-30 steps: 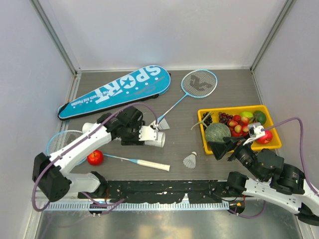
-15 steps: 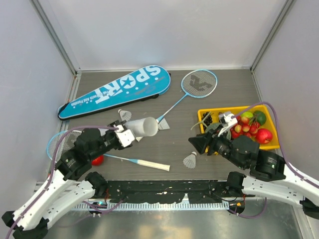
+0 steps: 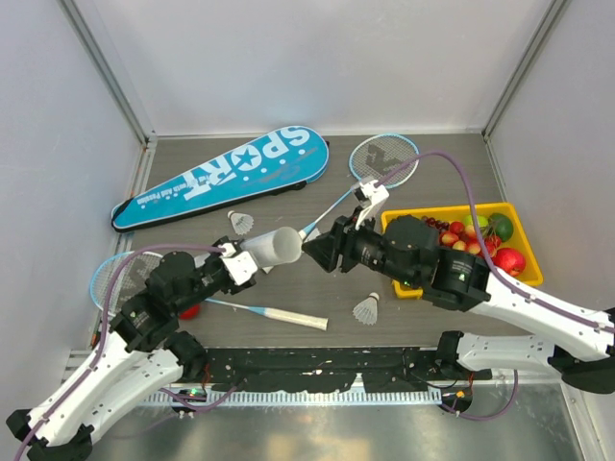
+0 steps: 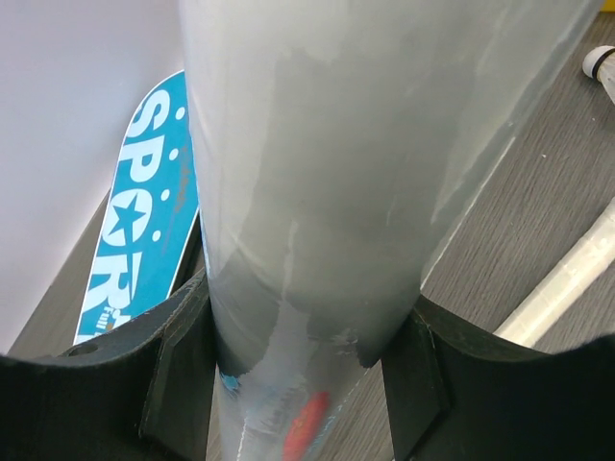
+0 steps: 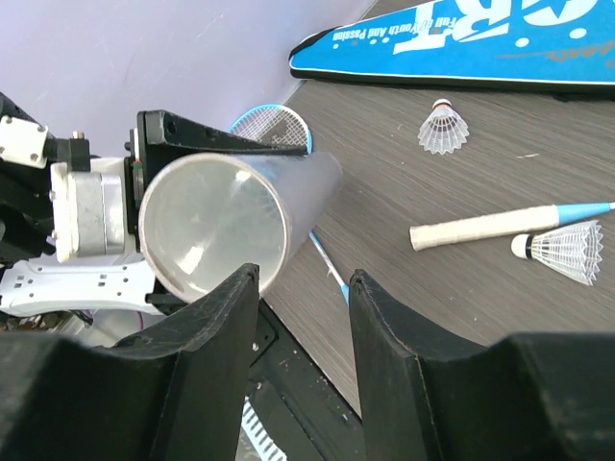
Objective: Pack up the badminton gear
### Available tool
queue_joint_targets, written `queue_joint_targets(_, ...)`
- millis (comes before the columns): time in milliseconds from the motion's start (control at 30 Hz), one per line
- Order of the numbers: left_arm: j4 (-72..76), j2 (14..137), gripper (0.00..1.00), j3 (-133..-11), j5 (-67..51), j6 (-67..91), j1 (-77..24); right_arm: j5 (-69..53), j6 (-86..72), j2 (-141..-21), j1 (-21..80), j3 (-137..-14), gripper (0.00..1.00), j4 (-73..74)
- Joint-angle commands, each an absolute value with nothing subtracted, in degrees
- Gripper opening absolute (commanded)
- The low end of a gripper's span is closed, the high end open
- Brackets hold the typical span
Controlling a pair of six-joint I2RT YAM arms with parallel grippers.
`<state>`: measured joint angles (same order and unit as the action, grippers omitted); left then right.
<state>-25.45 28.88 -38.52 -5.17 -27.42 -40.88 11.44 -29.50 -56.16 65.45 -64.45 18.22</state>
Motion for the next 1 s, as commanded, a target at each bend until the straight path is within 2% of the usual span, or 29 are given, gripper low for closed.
queue_joint_targets(0,-19.34,28.65,0.00,-38.24,-7.90,-27.33,-41.31,11.77,-27.86,-58.97,65.57,-69.60,0.47,15.64)
queue_joint_targets(333,-20.21,29.44,0.00,-38.23,-10.28,-29.71,-41.31,12.66,-29.26,-62.40,65.65,-69.79,0.43,15.91)
queue_joint_targets(400,-20.13,29.18,0.00,-37.97,-10.11,-29.79,-41.31,11.96,-29.27,-62.40,65.57,-69.52,0.36,15.47)
queue_joint_targets(467,-20.48,29.44,0.00,-38.14,-10.02,-30.14,-41.31,11.87,-29.18,-62.14,65.57,-69.26,0.22,15.12)
queue_joint_targets(500,-20.74,29.44,0.00,-38.32,-10.02,-30.32,-41.31,11.87,-28.92,-61.79,65.57,-69.26,0.06,15.12)
queue_joint_targets(967,-22.32,31.11,0.00,-38.85,1.39,-31.73,-41.31,25.13,-26.02,-51.16,65.57,-69.43,0.05,17.75)
